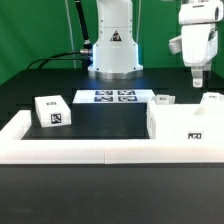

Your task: Assemble cabinet

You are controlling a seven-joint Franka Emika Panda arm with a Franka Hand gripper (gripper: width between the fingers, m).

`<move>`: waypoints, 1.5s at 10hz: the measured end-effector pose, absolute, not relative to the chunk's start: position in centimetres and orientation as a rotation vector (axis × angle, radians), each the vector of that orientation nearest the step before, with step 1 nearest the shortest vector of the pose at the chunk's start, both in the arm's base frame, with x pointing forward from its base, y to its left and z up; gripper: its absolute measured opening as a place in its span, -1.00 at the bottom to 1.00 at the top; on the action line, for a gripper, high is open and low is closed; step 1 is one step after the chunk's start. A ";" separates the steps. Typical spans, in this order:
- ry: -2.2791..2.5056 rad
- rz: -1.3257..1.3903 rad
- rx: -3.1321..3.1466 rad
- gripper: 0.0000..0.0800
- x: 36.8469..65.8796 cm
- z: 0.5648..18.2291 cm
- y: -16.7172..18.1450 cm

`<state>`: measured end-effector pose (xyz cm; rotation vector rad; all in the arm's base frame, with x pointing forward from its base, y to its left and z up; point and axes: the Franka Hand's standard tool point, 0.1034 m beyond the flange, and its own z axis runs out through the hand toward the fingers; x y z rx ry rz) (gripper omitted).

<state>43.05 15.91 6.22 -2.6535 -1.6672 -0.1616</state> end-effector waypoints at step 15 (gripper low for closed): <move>-1.695 -0.194 -2.560 0.39 39.3 2.3 19.6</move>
Offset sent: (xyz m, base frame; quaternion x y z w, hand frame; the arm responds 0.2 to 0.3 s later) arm -0.0347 0.0324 -0.0295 -0.0120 0.0309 0.0136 0.9994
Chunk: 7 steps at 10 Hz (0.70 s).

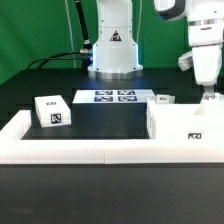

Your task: Assemble cabinet

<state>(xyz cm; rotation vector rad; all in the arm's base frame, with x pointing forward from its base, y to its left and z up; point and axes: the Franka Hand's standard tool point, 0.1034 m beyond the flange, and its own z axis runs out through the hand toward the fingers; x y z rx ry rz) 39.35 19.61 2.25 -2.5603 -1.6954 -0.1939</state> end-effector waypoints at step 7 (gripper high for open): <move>-1.696 -0.194 -2.560 -0.84 39.4 2.3 19.5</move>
Offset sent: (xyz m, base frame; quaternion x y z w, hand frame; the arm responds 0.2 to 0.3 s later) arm 0.0013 -0.0001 0.0009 0.0017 0.0120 0.0007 0.9999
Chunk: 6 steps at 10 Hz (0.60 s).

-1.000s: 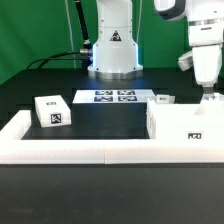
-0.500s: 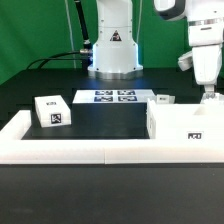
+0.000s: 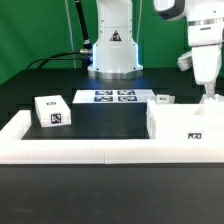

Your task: Assemble cabinet

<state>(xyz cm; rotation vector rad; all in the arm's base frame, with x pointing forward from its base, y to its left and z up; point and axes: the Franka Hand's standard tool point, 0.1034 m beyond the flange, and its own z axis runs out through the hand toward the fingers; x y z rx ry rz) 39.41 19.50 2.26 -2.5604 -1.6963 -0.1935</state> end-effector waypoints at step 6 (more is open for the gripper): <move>-1.771 -0.181 -2.512 -0.84 39.1 2.3 20.3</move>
Offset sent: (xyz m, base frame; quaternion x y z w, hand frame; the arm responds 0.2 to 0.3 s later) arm -0.0039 0.0042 -0.0025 0.0012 -0.0345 -0.0663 0.9972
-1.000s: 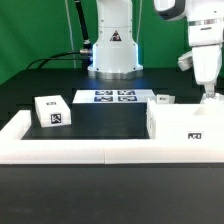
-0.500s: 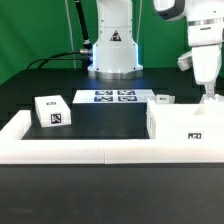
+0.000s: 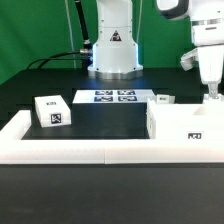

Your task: Assemble cabinet

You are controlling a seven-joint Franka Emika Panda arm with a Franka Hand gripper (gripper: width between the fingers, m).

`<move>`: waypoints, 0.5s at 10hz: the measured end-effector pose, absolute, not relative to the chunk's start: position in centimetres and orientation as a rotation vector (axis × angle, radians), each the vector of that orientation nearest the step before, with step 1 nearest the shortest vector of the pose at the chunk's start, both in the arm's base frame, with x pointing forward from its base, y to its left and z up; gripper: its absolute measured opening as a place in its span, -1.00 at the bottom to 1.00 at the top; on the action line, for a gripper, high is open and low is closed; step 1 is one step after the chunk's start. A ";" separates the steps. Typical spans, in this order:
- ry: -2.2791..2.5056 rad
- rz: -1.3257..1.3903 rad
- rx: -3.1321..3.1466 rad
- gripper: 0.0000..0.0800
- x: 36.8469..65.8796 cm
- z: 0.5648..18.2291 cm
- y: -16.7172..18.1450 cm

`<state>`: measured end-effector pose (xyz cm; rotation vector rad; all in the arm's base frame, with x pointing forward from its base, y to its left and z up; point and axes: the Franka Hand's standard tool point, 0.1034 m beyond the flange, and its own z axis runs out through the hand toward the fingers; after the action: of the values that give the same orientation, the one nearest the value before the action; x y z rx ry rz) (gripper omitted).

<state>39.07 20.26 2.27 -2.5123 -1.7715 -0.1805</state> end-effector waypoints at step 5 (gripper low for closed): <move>-1.826 -0.172 -2.475 -0.84 38.7 2.3 20.7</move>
Offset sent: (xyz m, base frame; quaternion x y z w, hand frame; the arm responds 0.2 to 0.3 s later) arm -0.0079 0.0015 -0.0001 0.0106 -0.0350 -0.0420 0.9985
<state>38.73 20.70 2.28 -2.4750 -1.8260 -0.1718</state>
